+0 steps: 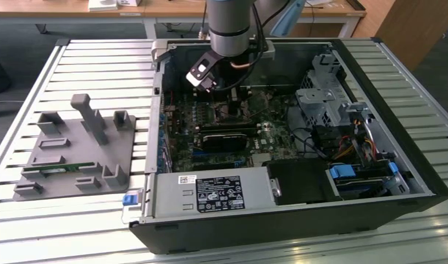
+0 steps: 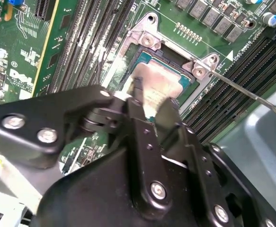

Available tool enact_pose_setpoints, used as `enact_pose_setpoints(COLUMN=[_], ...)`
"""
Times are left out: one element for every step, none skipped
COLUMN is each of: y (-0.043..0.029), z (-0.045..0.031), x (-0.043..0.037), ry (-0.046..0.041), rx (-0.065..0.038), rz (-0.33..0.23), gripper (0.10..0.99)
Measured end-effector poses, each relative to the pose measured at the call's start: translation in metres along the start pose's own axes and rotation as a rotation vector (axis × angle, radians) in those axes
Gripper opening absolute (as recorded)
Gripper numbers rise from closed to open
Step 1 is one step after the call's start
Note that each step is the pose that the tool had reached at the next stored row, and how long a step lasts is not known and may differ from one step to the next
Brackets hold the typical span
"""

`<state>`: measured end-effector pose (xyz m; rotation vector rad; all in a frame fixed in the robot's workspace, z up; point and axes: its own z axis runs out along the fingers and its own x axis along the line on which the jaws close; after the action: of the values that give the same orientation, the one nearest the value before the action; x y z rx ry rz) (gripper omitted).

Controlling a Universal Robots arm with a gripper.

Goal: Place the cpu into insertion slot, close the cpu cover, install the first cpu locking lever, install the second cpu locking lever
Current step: 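Place the cpu into insertion slot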

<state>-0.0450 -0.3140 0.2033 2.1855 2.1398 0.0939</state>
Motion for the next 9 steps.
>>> enact_pose_setpoints(y=[0.0002,0.0004,0.0005,0.0007,0.0009,0.001,0.001,0.0011,0.0011], z=[-0.0003,-0.0006,-0.001,-0.0015,-0.0019,-0.0022,-0.0025,-0.0028,-0.003], x=[0.0,0.0,-0.0001,0.0,0.0,0.0,0.0,0.0,0.0], ry=[0.0,-0.0001,-0.0002,-0.0002,-0.0002,-0.0002,-0.0002,-0.0002,-0.0002], rx=[0.001,0.002,0.003,0.004,0.005,0.006,0.006,0.007,0.007], rz=[0.0,0.0,0.0,0.0,0.0,0.0,0.0,0.0,0.0], gripper=[0.349,0.29,0.29,0.231,0.231,0.169,0.114,0.106,0.106])
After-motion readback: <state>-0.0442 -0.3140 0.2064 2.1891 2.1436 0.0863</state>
